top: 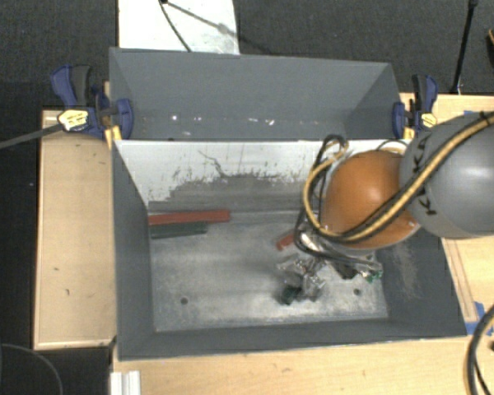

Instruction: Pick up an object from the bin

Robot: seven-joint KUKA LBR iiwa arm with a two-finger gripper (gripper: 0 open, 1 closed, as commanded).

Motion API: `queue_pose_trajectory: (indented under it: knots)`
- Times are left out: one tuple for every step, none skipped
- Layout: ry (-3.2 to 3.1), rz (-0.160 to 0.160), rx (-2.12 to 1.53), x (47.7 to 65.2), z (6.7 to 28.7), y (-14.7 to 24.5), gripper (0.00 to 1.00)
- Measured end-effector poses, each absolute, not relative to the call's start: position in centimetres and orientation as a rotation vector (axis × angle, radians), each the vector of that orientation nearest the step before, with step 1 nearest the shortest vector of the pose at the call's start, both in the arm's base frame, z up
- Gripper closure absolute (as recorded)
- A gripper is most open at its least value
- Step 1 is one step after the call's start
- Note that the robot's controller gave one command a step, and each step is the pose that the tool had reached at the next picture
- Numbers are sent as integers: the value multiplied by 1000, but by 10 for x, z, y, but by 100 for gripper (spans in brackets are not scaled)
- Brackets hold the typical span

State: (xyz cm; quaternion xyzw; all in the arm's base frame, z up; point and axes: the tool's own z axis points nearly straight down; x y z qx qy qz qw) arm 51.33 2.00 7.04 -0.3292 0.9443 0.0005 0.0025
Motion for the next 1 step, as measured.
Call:
queue_pose_trajectory:
  knots:
    - [2962,-1,-1028,514,100,20,100]
